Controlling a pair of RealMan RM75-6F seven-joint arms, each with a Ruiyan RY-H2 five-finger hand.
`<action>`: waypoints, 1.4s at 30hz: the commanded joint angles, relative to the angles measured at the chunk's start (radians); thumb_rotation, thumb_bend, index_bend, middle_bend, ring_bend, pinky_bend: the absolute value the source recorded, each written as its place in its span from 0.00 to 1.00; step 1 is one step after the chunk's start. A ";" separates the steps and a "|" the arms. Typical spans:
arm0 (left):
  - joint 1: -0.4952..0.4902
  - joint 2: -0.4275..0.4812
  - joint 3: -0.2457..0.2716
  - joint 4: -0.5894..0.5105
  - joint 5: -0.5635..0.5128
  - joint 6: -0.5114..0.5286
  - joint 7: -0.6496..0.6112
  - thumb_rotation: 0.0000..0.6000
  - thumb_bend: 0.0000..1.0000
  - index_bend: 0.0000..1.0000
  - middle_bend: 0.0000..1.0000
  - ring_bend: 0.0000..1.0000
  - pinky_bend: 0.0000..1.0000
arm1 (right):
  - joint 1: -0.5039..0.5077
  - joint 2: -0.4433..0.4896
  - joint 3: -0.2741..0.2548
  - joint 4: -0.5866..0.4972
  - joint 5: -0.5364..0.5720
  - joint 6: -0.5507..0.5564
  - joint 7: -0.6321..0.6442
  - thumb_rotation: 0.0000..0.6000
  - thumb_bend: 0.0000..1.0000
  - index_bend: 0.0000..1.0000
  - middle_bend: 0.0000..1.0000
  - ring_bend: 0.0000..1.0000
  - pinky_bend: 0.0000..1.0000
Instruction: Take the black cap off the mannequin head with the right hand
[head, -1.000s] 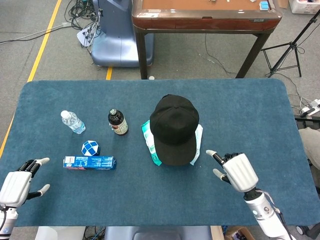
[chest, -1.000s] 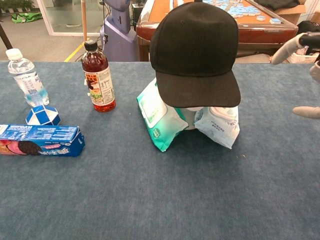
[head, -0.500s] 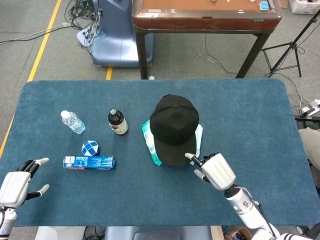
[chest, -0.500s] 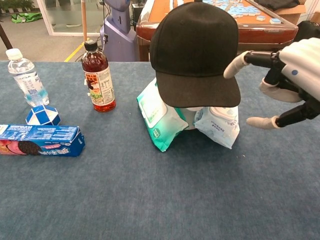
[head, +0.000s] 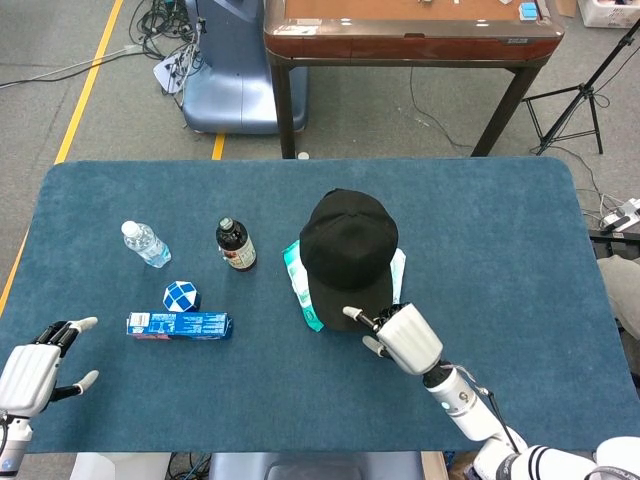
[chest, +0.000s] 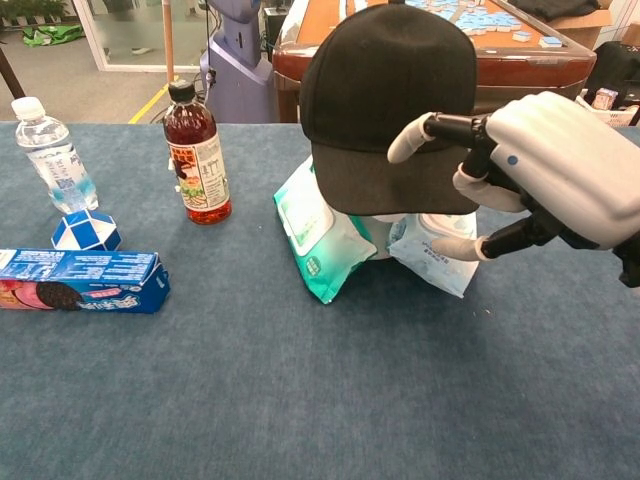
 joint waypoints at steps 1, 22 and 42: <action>0.000 0.001 0.000 -0.001 0.000 0.000 -0.001 1.00 0.17 0.22 0.30 0.23 0.45 | 0.015 -0.020 0.002 0.026 0.001 0.012 0.014 1.00 0.00 0.34 1.00 0.90 0.98; 0.001 0.007 -0.001 -0.008 -0.007 -0.006 -0.006 1.00 0.17 0.22 0.30 0.23 0.45 | 0.088 -0.057 0.034 0.095 0.047 0.035 0.016 1.00 0.00 0.38 1.00 0.91 0.98; 0.001 0.008 -0.001 -0.012 -0.009 -0.009 0.002 1.00 0.17 0.22 0.31 0.23 0.45 | 0.090 -0.005 0.045 -0.068 0.072 0.042 -0.124 1.00 0.03 0.43 1.00 0.94 1.00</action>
